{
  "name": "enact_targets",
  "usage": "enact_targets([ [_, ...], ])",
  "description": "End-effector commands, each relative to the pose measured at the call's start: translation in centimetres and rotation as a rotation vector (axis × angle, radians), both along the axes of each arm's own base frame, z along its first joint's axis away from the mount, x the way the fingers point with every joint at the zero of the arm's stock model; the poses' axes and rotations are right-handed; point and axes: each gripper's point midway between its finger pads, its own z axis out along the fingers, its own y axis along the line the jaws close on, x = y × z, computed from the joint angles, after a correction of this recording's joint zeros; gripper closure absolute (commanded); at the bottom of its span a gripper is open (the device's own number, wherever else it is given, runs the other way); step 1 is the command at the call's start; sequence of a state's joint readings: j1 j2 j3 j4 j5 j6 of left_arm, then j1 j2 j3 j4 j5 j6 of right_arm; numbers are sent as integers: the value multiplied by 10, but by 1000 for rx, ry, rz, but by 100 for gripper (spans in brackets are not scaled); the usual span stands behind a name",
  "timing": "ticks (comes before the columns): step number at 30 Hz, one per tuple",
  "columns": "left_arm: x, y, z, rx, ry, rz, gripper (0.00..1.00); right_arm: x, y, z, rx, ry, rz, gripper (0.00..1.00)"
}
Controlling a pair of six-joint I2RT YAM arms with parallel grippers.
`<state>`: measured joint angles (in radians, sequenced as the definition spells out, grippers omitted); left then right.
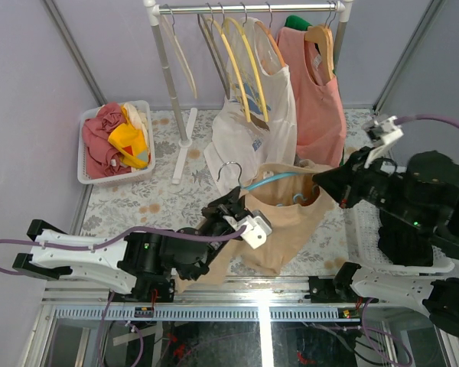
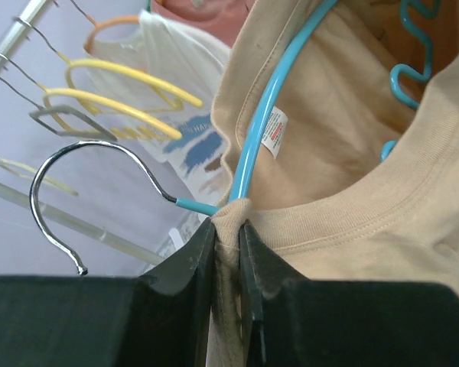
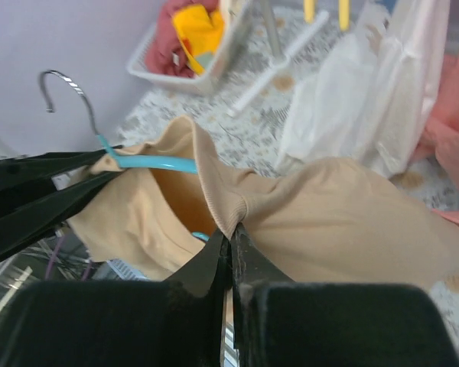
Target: Place the t-shirt on the hanger
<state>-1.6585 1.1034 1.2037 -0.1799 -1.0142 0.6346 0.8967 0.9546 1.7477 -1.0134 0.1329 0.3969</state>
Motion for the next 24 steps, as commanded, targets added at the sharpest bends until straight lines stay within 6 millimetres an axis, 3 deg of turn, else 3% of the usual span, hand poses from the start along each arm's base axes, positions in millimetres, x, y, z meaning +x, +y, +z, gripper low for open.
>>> enact_targets([
  [1, -36, -16, 72, -221, -40, -110, 100, -12, 11, 38, 72, -67, 103, 100],
  [4, -33, -22, 92, -237, -76, -127, 100, -12, 19, 47, 91, -79, 134, 100],
  [8, -43, -32, 111, -274, -79, -221, 100, -4, 33, 46, 92, -99, 156, 100],
  [14, -61, -33, 112, -325, -19, -381, 100, 5, 48, 14, 7, -41, 183, 99],
  [18, -70, -26, 93, -324, 61, -442, 100, -27, 48, 6, 42, -48, 330, 70],
  [24, -71, -12, 68, -364, 112, -462, 100, -59, 44, -13, 59, -18, 464, 54],
])
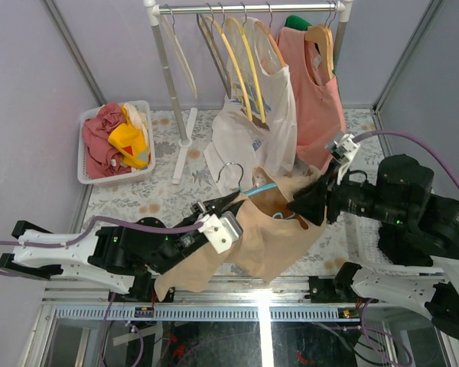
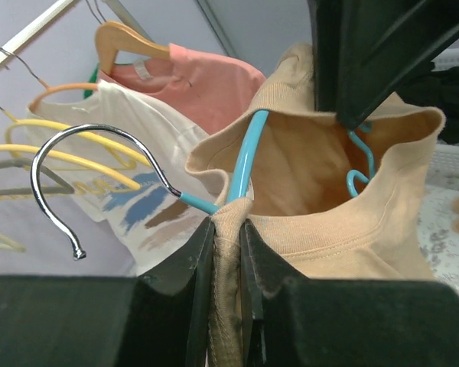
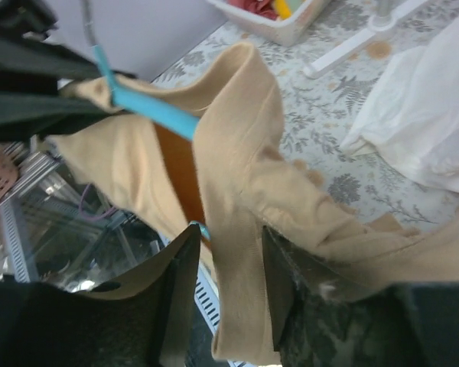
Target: Place the t-shirt on the hanger
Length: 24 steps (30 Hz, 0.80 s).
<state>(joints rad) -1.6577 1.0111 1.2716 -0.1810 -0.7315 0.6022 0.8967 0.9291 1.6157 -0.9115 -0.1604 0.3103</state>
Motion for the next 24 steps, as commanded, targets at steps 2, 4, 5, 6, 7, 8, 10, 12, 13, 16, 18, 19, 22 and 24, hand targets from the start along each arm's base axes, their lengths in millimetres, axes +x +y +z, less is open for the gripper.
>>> enact_targets([
  [2, -43, -3, 12, -177, 88, -187, 100, -38, 10, 8, 85, -9, 216, 41],
  [4, -44, -4, 7, -167, 92, -191, 100, -46, 13, 17, 117, -14, 262, 35],
  [5, -45, -5, 4, -157, 97, -194, 100, -47, 13, 22, 125, -24, 265, 34],
  [6, -46, -6, 1, -145, 103, -196, 100, -47, 11, 29, 134, -42, 262, 34],
  [7, -46, -6, -2, -136, 110, -201, 100, -47, 8, 34, 137, -63, 256, 34],
  [8, -47, -5, -5, -127, 120, -207, 100, -45, 4, 36, 129, -75, 238, 34],
  [10, -49, -1, -9, -115, 142, -220, 100, -42, -4, 45, 121, -109, 206, 34],
  [12, -51, 4, -13, -110, 163, -236, 100, -39, -10, 45, 105, -126, 173, 34],
  [13, -51, 7, -15, -111, 170, -238, 100, -37, -14, 45, 95, -133, 154, 35],
  [16, -51, 15, -18, -114, 188, -243, 100, -29, -25, 38, 55, -140, 82, 35],
  [18, -51, 19, -20, -109, 199, -242, 100, -22, -36, 32, 27, -141, 20, 35],
  [19, -51, 20, -21, -106, 205, -242, 100, -17, -42, 26, 2, -136, -24, 35],
  [22, -50, 25, -22, -97, 223, -242, 100, -9, -57, 6, -51, -120, -110, 35],
  [24, -51, 29, -21, -97, 238, -249, 100, -11, -59, -6, -55, -102, -114, 35],
])
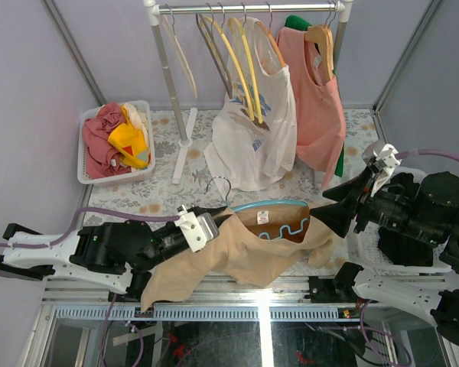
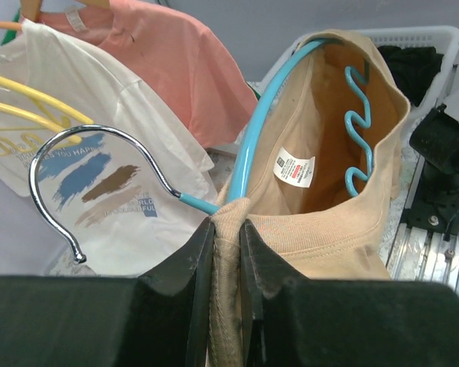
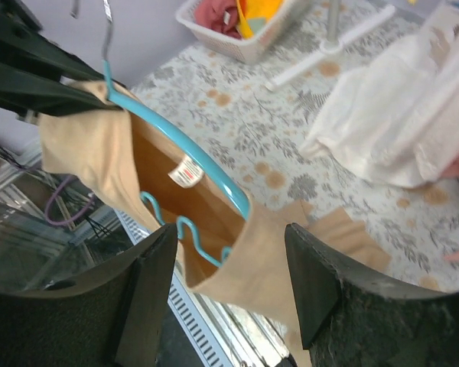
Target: Place the t-shirt on the hanger
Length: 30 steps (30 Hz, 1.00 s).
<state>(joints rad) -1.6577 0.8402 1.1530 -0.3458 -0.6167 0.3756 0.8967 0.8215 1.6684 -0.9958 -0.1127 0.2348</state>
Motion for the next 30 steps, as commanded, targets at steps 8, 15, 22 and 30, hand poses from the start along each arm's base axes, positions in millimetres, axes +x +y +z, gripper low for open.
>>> enact_targets([
  [8, -42, 11, 22, -101, 125, -189, 100, -12, -23, -28, -3, 30, -40, 30],
  [15, -51, 12, 28, -99, 137, -245, 100, -41, -12, -42, 38, 83, 112, 33],
  [22, -61, 15, 39, -116, 147, -309, 100, -52, 1, -52, 30, 115, 212, 45],
  [30, -64, 13, 42, -114, 145, -323, 100, -63, 16, -49, 46, 128, 323, 71],
])
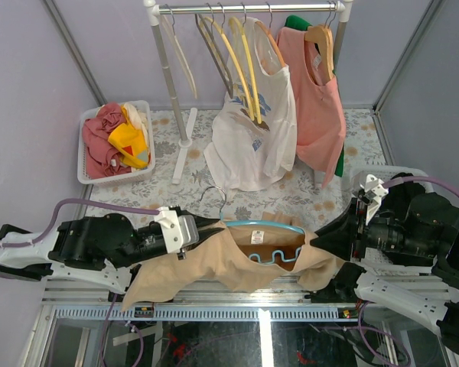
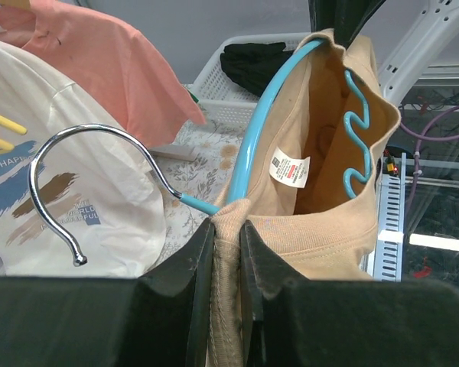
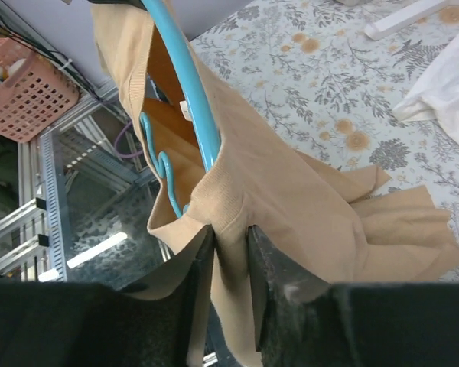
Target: Place the t-shirt on the hanger
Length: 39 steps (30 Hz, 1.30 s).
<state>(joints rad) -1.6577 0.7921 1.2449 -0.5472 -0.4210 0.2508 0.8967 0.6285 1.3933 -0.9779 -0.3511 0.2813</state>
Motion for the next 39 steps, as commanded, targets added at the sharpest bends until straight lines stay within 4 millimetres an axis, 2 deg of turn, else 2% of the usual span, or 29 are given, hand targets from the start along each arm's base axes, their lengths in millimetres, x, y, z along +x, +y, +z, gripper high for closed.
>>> enact_targets([
  [1, -32, -4, 37, -125, 36, -129, 100, -9, 19, 11, 44, 2, 118, 78],
  [3, -33, -7, 36, -117, 31, -130, 100, -8, 23, 12, 46, 3, 129, 90],
  [7, -34, -14, 34, -105, 23, -132, 100, -9, 32, 15, 51, 9, 173, 88],
  [9, -35, -16, 35, -106, 22, -136, 100, -9, 36, 16, 53, 11, 192, 82],
  [13, -35, -16, 37, -116, 20, -137, 100, -7, 42, 13, 43, 20, 205, 79],
  [16, -36, -15, 40, -126, 19, -144, 100, -5, 44, 9, 32, 25, 207, 65],
  [19, -36, -15, 41, -129, 14, -145, 100, -3, 46, 3, 21, 34, 209, 61],
  [22, -36, -16, 41, -130, 9, -147, 100, -4, 48, 0, 18, 40, 222, 80],
  [24, -37, -16, 42, -131, 6, -149, 100, -4, 50, -2, 15, 46, 229, 97],
  [25, -37, -17, 43, -133, 6, -150, 100, -4, 50, -2, 14, 47, 228, 99],
  [32, -38, -23, 41, -134, -1, -150, 100, 0, 55, -2, 9, 53, 231, 98],
  [35, -27, -25, 37, -123, 0, -77, 99, 17, 46, 0, -19, 8, 116, 100],
  [39, -2, -18, 38, -131, -5, 77, 82, 28, 23, 9, -22, -95, 1, 100],
])
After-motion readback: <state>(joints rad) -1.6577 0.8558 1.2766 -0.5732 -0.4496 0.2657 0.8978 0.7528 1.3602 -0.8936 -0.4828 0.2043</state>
